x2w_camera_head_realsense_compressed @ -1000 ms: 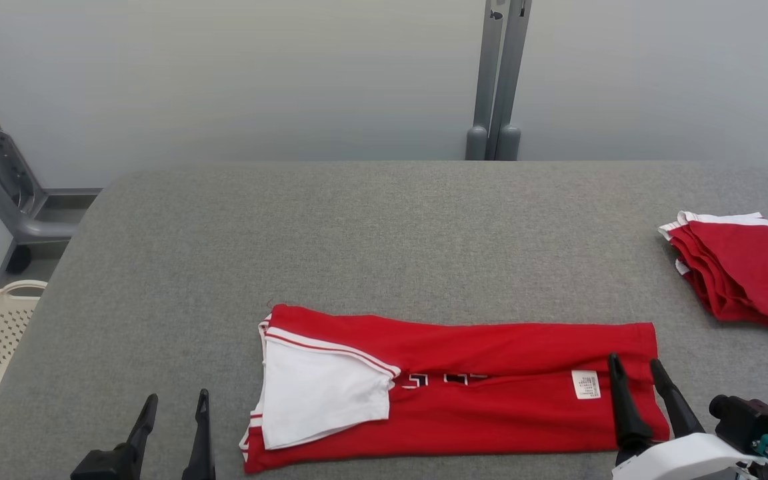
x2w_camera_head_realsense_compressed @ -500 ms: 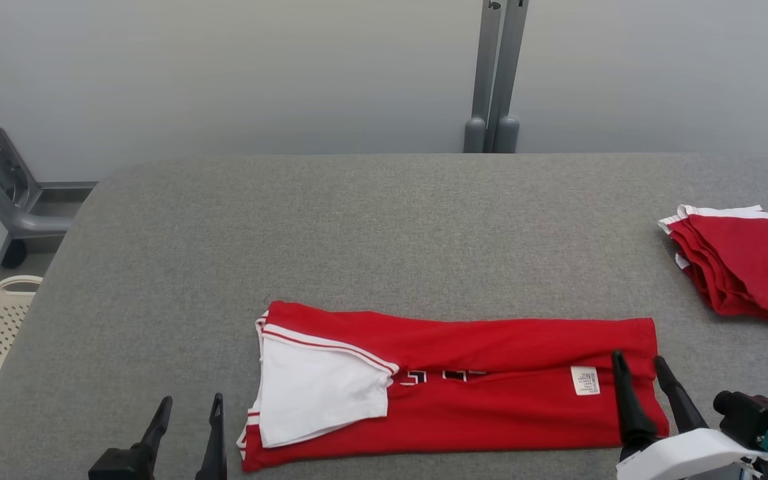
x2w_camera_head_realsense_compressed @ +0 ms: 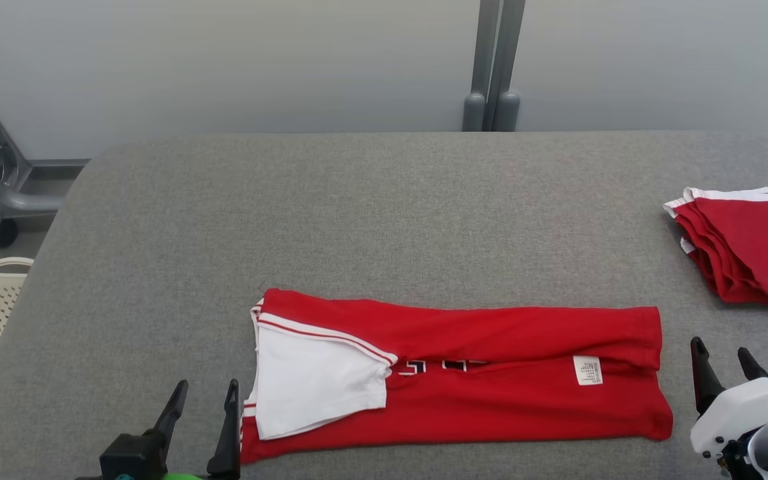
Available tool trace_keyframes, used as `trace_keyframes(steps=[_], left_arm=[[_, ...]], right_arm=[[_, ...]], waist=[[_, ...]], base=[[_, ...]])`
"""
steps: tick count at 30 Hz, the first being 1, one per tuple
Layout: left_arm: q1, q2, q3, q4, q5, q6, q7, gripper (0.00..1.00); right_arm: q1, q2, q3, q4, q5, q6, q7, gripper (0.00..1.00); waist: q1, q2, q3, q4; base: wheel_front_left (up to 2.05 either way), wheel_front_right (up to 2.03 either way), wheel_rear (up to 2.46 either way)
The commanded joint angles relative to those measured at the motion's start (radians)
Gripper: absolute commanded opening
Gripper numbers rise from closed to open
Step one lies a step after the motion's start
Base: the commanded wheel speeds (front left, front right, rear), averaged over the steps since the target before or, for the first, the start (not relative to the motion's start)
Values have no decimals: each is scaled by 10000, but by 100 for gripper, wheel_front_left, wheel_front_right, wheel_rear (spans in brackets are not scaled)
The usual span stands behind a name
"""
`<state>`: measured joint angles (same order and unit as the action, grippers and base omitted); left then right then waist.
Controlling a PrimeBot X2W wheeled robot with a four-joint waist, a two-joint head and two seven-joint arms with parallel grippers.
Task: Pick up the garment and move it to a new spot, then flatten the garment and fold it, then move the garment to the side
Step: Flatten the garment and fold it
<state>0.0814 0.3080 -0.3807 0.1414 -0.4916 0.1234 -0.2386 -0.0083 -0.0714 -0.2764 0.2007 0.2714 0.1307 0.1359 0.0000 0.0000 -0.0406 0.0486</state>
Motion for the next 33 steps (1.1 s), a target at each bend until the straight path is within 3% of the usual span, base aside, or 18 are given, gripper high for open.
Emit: trace_keyframes(steps=[1, 20, 30, 31, 33], left_arm=[[-182, -3, -14, -13, 39, -17, 17, 100], [-1091, -165, -298, 217, 165, -204, -6, 100], [-1173, -165, -430, 364, 96, -252, 25, 100], [-1177, -165, -443, 371, 86, -264, 28, 100], [-1192, -162, -483, 422, 76, -287, 33, 100]], right_arm=[[-233, -3, -151, 152, -201, -1, 149, 100], [-1457, 148, -640, 1788, -1233, -1, 835, 100], [-1669, 205, -571, 2267, -1049, -1, 2163, 100], [-1687, 207, -552, 2279, -1039, -1, 2325, 93], [-1708, 213, -587, 2355, -1034, -1, 2655, 42]], waist=[[0, 0, 191, 115], [0, 0, 1655, 753], [0, 0, 1613, 769], [0, 0, 1616, 769], [0, 0, 1629, 765]], base=[[0, 0, 0], [0, 0, 0], [0, 0, 0], [0, 0, 0], [0, 0, 0]])
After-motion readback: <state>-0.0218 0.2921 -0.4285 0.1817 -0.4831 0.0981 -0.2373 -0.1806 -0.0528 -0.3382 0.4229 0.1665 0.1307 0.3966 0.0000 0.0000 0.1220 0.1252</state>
